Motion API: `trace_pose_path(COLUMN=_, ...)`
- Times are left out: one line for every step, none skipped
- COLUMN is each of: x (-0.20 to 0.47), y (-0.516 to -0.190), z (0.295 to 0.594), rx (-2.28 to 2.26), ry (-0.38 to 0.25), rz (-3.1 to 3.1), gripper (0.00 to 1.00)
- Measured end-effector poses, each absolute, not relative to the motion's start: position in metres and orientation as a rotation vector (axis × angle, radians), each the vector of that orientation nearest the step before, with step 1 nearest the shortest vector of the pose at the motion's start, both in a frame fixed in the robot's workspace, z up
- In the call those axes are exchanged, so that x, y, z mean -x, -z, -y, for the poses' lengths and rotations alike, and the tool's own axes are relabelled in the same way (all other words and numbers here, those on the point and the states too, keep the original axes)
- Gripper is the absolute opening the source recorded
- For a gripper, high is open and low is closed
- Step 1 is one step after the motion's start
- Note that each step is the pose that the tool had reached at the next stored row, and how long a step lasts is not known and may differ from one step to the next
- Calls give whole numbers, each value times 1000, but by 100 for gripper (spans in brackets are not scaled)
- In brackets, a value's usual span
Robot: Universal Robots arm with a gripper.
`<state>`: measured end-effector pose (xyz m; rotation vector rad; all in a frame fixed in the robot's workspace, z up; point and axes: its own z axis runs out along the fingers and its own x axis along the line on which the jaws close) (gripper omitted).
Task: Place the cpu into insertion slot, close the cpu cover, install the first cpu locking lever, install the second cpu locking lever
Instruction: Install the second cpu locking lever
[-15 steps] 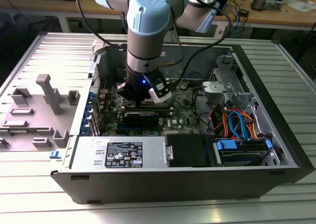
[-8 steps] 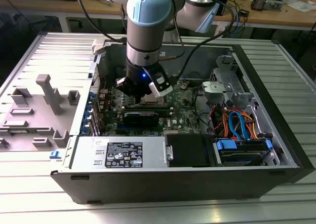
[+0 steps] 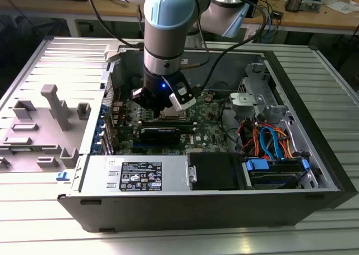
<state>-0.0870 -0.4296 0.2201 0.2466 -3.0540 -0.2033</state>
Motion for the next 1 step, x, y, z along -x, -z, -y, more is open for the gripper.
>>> trace_pose_path(x=87, y=-220, z=430, rx=-247, ry=203, rz=3054, gripper=11)
